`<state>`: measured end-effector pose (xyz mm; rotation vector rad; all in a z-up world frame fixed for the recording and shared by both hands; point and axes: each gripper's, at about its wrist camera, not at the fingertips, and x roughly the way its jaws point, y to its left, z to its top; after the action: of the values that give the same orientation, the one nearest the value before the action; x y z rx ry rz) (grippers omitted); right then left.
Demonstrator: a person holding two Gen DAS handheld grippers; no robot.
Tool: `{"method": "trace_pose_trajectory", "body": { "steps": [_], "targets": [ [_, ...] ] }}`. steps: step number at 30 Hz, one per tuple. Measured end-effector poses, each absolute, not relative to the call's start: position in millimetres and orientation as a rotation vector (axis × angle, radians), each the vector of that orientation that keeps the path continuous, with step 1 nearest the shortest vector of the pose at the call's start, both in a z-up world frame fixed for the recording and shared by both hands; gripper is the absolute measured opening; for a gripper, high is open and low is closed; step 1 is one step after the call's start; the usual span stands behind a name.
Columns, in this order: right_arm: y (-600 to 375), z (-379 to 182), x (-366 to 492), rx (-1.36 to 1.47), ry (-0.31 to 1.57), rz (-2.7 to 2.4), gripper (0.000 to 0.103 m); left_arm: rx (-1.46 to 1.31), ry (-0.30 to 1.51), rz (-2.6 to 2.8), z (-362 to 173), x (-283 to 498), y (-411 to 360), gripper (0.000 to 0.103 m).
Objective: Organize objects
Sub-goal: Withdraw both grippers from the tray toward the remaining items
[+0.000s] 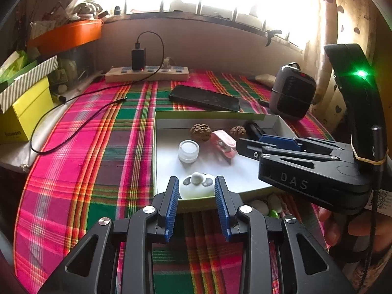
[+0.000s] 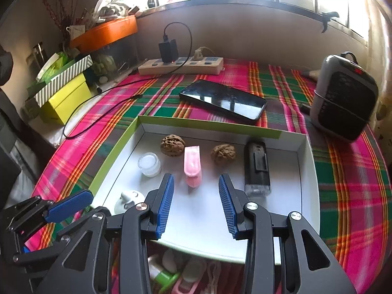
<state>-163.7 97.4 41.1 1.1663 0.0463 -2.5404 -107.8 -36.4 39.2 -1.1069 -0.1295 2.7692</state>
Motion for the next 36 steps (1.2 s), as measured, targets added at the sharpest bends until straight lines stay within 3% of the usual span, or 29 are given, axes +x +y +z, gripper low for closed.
{"method": "trace_pose_trajectory", "body": {
  "steps": [36],
  "targets": [
    [156, 36, -85, 1.173, -0.046, -2.664, 0.040, -1.121, -0.175, 2.675, 30, -71, -24, 0.028]
  ]
}}
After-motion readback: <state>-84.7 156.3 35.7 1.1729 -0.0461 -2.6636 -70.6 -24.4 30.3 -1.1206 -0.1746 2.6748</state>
